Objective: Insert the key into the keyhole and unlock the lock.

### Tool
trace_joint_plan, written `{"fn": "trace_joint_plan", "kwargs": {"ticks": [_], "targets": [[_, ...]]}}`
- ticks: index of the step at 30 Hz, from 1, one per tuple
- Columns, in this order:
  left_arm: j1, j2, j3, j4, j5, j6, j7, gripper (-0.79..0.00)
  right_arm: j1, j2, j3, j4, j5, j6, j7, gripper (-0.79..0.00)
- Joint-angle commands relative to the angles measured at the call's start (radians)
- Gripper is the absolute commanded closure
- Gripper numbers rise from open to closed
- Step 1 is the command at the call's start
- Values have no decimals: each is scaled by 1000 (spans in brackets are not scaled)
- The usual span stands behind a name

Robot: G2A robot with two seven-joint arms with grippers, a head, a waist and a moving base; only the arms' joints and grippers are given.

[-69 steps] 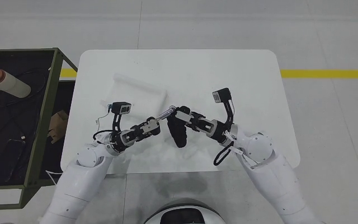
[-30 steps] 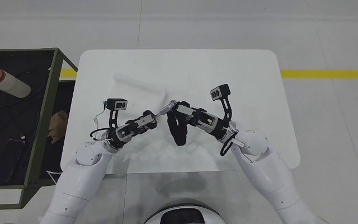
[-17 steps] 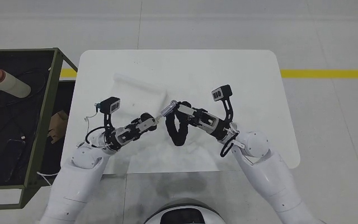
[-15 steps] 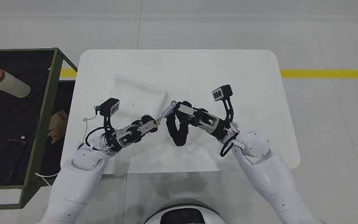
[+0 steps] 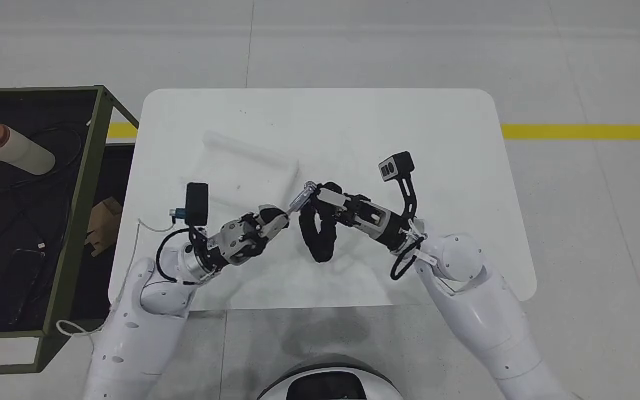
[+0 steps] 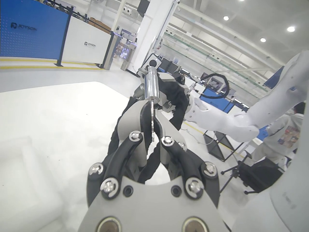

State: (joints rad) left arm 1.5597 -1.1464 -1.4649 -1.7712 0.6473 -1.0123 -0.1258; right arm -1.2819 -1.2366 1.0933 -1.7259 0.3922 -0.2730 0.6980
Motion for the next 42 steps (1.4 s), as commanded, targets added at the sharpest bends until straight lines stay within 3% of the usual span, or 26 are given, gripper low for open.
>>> {"fn": "trace_joint_plan", "kwargs": {"ticks": [1,10,14,16,17,24,31,32,33,34,42], "targets": [[7,-2,6,5,85,0,64,0,0,0,0,0,1,1,1,0],[7,-2,6,5,85,0,64,0,-2,0,1,-2,-2,3,-8,0],[13,-3,-8,-49,198,46,84,0,-12,1,8,-10,-42,11,-45,0],[13,-3,-8,-49,198,46,84,-499,-16,2,15,-5,-48,21,-63,0],[13,-3,-8,-49,198,46,84,-785,-17,3,21,1,-59,26,-73,0],[13,-3,-8,-49,198,46,84,-785,-30,10,71,78,-164,124,-180,0],[13,-3,-8,-49,198,46,84,-785,13,10,47,188,-199,300,-141,0],[13,-3,-8,-49,198,46,84,-785,20,9,40,200,-209,318,-140,-311],[13,-3,-8,-49,198,46,84,-785,28,8,34,208,-221,332,-143,-745],[13,-3,-8,-49,198,46,84,-785,35,8,29,213,-239,339,-147,-785],[13,-3,-8,-49,198,46,84,-785,25,23,55,149,-501,351,-282,-785]]}}
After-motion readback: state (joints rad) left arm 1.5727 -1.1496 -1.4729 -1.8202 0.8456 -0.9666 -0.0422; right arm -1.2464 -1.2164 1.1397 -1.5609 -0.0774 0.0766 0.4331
